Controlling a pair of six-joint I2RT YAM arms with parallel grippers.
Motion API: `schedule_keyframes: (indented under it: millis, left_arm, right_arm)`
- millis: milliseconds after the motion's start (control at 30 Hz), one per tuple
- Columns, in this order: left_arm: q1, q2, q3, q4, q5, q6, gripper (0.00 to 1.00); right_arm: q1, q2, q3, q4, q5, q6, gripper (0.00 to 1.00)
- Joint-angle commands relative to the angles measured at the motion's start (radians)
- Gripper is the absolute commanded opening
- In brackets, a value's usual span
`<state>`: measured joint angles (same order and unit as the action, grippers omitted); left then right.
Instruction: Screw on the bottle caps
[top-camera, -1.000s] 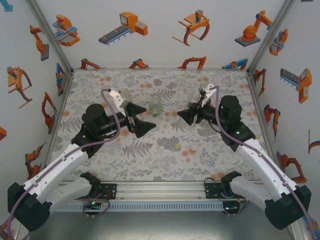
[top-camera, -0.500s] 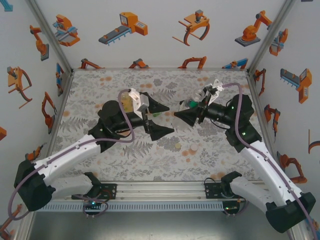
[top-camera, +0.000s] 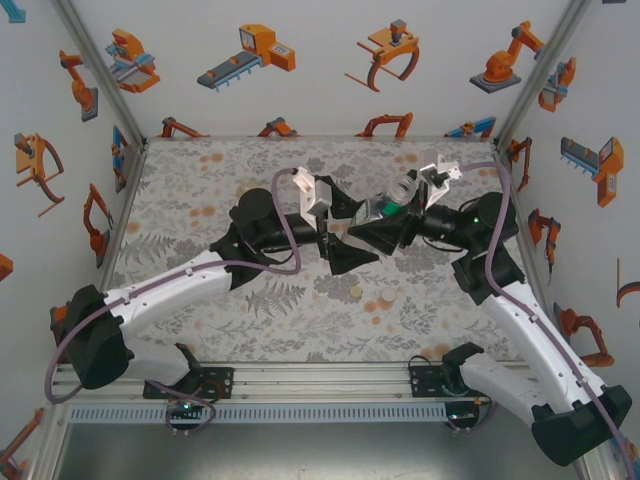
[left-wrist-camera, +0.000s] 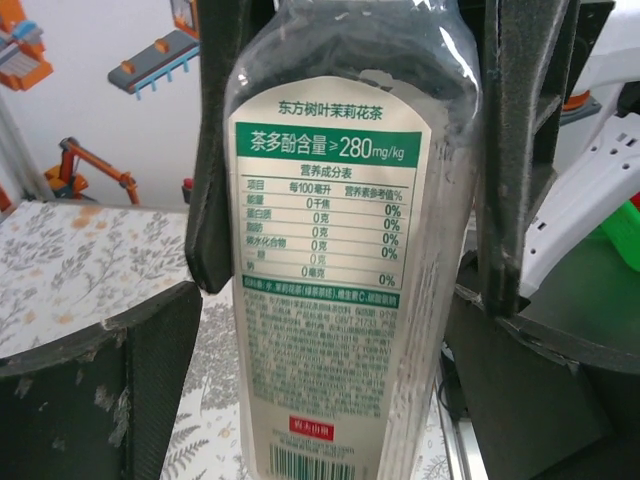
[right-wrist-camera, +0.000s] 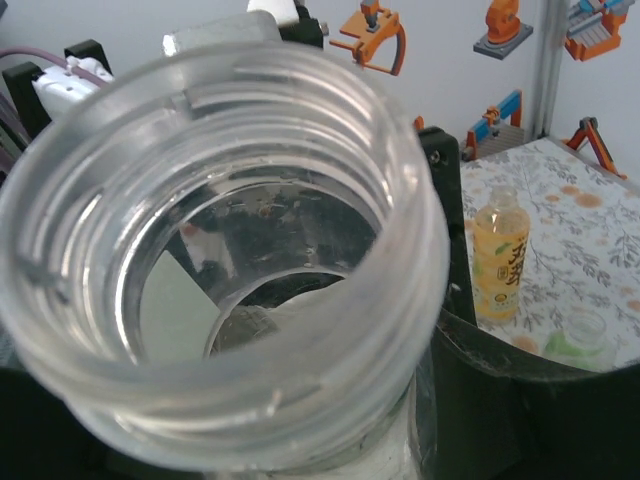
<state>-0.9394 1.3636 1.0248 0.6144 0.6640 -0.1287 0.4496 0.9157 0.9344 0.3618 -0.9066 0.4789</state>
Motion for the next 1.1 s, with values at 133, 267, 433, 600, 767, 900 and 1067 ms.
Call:
schedule_keyframes:
  millis: [133, 267, 433, 600, 767, 900, 1067]
  left_arm:
    - [-0.021, 0.045, 0.070, 0.076, 0.113, -0.028, 0.88]
    - [-0.028, 0.061, 0.080, 0.079, 0.132, -0.033, 0.83]
    - [-0.033, 0.072, 0.081, 0.094, 0.131, -0.040, 0.76]
    - [-0.034, 0.075, 0.080, 0.095, 0.118, -0.042, 0.68]
    - [-0.034, 0.077, 0.077, 0.102, 0.112, -0.042, 0.63]
    - [-0.035, 0.077, 0.074, 0.102, 0.102, -0.042, 0.58]
    - [-0.035, 0.073, 0.070, 0.108, 0.103, -0.042, 0.53]
  right_arm:
    - [0.007, -0.020, 0.030, 0.081, -0.046, 0.057, 0.40]
    - [0.006, -0.024, 0.024, 0.107, -0.053, 0.074, 0.39]
    - [0.007, -0.027, 0.021, 0.114, -0.056, 0.080, 0.39]
    - [0.006, -0.031, 0.016, 0.114, -0.054, 0.077, 0.39]
    - [0.006, -0.037, 0.012, 0.114, -0.046, 0.076, 0.39]
    - [0.006, -0.042, 0.007, 0.114, -0.039, 0.074, 0.39]
    - [0.006, -0.045, 0.005, 0.112, -0.033, 0.074, 0.39]
